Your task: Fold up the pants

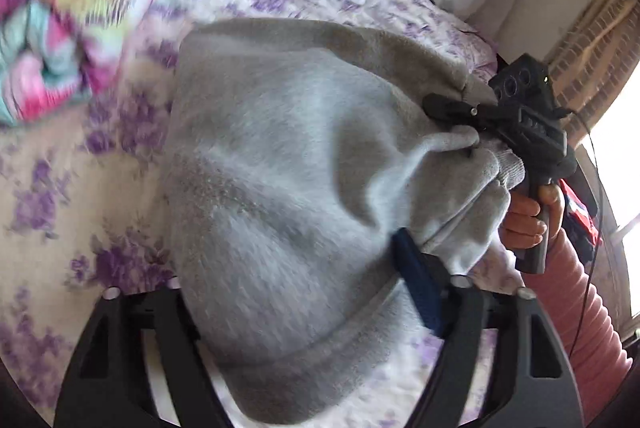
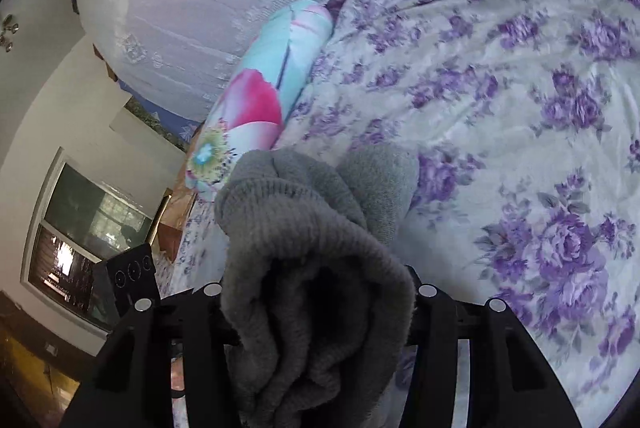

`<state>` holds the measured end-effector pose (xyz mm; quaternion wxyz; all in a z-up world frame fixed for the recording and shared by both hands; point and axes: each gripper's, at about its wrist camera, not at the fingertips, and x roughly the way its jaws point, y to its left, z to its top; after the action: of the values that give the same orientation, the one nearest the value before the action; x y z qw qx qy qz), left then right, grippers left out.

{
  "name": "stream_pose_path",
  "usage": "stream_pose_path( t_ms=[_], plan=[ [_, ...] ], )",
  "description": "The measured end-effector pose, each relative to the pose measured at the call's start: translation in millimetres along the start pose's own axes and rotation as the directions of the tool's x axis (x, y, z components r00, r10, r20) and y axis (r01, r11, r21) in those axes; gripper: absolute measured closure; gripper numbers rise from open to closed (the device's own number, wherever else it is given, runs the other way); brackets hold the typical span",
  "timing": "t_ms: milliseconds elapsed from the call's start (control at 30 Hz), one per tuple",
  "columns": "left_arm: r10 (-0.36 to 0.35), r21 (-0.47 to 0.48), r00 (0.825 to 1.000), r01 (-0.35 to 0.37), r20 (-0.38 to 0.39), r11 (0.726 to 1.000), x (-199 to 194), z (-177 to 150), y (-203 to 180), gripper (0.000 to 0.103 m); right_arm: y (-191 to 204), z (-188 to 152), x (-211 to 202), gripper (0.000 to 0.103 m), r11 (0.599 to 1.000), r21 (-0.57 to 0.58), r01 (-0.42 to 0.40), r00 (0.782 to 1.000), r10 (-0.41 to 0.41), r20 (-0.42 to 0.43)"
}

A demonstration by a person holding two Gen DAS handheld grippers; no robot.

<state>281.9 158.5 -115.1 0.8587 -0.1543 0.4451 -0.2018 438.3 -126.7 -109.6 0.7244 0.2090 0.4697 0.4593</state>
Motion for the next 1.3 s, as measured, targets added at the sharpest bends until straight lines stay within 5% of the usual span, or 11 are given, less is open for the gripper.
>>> stream_pose_path(
  t_ms=[100,300,500,567,667,800,933,1067,1200,1267,1300],
  plan=[
    [-0.038,-0.016,0.999,0.038,-0.013,0.999,1.3,0.2,7.0,0.012,-14.8,-5.8,-2.0,0.047,0.997,0.026,-0.074,0.997,0.074,0.01],
    [0.123,0.043,0.992,-0.123,0.013,0.991,-17.5,-11.8,-8.8,0.005,-5.4,-10.3,-18.6,0.026,0.999,0.032,0.005,1.0,-0.005,-0.012],
    [0.243,0.115,0.947,-0.271,0.21,0.956,-95.6,-2.6,-34.4,0.005,25.8,-27.3,-97.1,0.022,0.999,-0.03,0.041,0.99,-0.036,0.138],
    [0.196,0.115,0.95,-0.229,0.244,0.967,-100.7,7.9,-48.6,0.005,51.1,-25.0,-103.5,0.022,0.994,-0.111,0.002,0.984,0.018,0.179],
    [0.084,0.128,0.979,-0.109,0.188,0.986,-72.9,17.9,-65.7,0.005,77.8,-12.8,-79.4,0.023,0.983,-0.179,-0.048,0.986,0.075,0.149],
    [0.036,0.105,0.995,-0.045,0.088,0.993,-22.6,8.6,-68.7,0.005,63.4,2.8,-29.4,0.027,0.985,-0.173,0.027,0.996,-0.012,0.086],
    [0.117,0.202,0.989,-0.132,0.086,0.97,-11.7,-14.5,-80.2,0.005,22.6,5.2,-37.4,0.055,0.997,-0.07,-0.031,0.992,0.039,0.116],
    [0.08,0.243,0.989,-0.109,0.127,0.964,-51.9,-31.3,-88.2,0.005,37.1,-14.1,-65.9,0.041,0.996,-0.068,-0.055,0.982,0.067,0.179],
    [0.083,0.171,0.978,-0.116,0.19,0.978,-78.3,-36.0,-71.1,0.005,74.8,-44.4,-76.1,0.042,0.976,-0.184,-0.114,0.974,0.147,0.173],
    [0.109,0.132,0.981,-0.131,0.161,0.983,-72.3,-41.7,-58.6,0.005,76.8,-58.7,-64.1,0.046,0.979,-0.2,-0.05,0.99,0.075,0.117],
    [0.134,0.121,0.981,-0.15,0.138,0.981,-64.7,-45.1,-52.3,0.005,71.1,-65.8,-55.9,0.057,0.981,-0.192,0.04,0.996,-0.023,0.087]
  ],
)
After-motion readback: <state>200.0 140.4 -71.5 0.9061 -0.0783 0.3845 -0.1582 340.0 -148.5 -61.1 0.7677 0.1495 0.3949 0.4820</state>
